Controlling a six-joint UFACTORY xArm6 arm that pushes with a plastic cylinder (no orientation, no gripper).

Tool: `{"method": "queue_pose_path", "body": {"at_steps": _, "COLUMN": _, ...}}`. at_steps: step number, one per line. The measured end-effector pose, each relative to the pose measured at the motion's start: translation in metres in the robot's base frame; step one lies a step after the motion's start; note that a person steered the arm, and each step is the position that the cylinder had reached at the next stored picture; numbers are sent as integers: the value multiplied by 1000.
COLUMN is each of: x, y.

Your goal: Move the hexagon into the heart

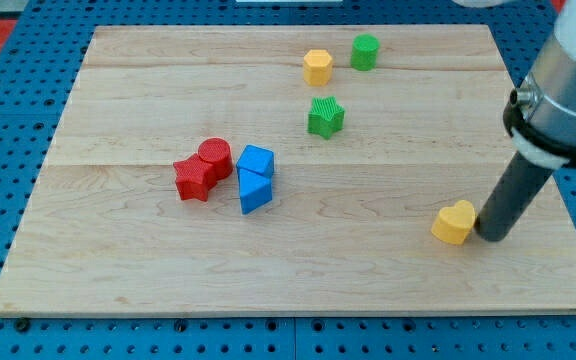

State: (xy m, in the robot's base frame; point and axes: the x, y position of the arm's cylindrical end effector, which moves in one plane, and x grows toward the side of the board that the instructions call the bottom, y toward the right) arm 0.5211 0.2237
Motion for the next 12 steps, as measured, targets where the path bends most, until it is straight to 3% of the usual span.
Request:
{"method": "queue_pose_path", "body": {"at_steps": 1, "x": -95, "y": 29}}
{"method": "queue_pose_path", "body": {"at_steps": 3, "x": -212, "y": 26}}
{"method": "queue_pose_path", "body": {"at_steps": 5, "x": -271, "y": -71}}
{"method": "queue_pose_path", "body": {"at_steps": 10, "x": -306, "y": -172}}
{"method": "queue_pose_path", "body": {"at_steps": 11, "x": -293, "y": -189}}
{"method": "queue_pose_path", "body": {"at_steps": 12, "x": -249, "y": -194}}
